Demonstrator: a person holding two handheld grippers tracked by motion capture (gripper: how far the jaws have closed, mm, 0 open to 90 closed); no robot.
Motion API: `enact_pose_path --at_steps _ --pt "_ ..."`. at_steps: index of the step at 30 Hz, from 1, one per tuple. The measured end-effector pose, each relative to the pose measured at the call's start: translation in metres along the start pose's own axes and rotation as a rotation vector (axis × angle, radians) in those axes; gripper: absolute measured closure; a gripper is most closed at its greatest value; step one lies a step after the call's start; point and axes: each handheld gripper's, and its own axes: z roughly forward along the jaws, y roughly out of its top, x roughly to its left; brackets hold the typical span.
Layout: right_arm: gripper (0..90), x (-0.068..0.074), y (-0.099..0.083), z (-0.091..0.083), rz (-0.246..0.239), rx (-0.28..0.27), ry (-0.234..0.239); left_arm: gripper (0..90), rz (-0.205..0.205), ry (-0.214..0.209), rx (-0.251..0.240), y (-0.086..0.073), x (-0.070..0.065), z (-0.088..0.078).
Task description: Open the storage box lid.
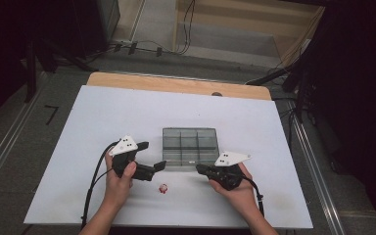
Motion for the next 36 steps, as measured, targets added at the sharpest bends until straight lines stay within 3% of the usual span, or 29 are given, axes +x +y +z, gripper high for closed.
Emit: enact_pose_path --at_steps 4,9,12,16,24,36 --pt "87.7 -0.001 -0.002 0.011 -0.003 0.039 0.028 0.0 0.011 0.000 0.020 -0.002 -0.001 0.004" --pt "87.8 -0.003 -0.006 0.022 0.018 0.054 0.027 0.0 0.012 0.005 0.030 -0.003 -0.001 0.006" --pt "87.8 -0.005 -0.009 0.028 0.038 0.069 0.001 0.0 0.017 0.008 0.036 -0.004 -0.002 0.008" --pt "87.8 -0.008 -0.008 0.027 0.041 0.052 -0.019 0.0 0.020 0.013 0.040 -0.005 -0.002 0.008" --pt "87.8 -0.007 -0.004 0.023 0.036 0.021 -0.008 0.0 0.027 0.009 0.044 -0.005 -0.003 0.008" --pt "87.9 -0.005 -0.001 0.024 0.020 0.024 0.002 0.0 0.017 0.007 0.036 -0.005 -0.002 0.009"
